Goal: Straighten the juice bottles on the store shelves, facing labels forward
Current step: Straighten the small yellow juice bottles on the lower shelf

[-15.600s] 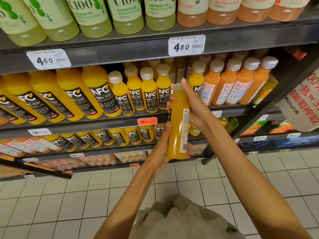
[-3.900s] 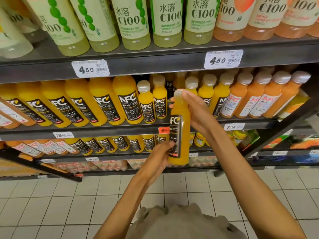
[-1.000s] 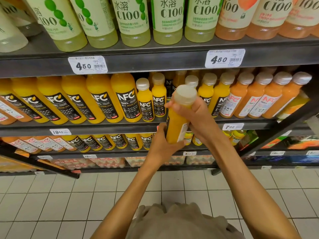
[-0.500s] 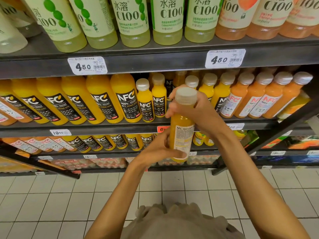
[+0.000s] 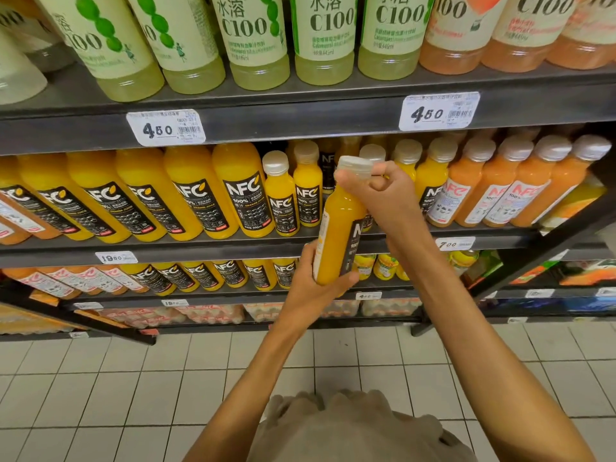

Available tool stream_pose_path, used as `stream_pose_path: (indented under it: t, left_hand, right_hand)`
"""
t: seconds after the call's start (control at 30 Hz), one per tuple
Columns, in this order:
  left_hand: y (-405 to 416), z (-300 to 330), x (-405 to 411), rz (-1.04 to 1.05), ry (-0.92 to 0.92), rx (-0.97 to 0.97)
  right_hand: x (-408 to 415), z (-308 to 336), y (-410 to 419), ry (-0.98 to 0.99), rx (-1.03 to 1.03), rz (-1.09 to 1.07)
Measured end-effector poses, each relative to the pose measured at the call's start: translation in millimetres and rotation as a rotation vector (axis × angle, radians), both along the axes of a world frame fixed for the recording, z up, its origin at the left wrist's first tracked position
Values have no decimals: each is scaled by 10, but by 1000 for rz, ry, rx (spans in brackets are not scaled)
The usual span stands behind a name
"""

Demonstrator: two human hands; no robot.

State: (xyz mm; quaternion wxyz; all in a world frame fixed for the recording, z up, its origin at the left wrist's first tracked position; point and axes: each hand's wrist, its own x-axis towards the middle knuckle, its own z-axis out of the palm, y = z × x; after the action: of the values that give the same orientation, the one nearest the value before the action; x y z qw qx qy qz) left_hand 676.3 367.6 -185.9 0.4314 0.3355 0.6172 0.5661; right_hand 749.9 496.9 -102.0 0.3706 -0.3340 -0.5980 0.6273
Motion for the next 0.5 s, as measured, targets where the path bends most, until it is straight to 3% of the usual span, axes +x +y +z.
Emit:
stream_pose_path:
  t: [0.07,0.17,0.27,0.5]
  left_hand:
    - [43,-35,-19,28,-11,-7]
    - [66,-102,-88,-84,-54,-39]
    - [105,-189,-128,-123,-51,-89]
    - [654,-355,-244,80,152,-195]
  right_hand:
    - [-14,-23,34,-77,48,-30]
    - [22,-70,138,-181,22,96]
    - [90,-147,266,-153,38,176]
    - [-136,-338,250,-194,319,91]
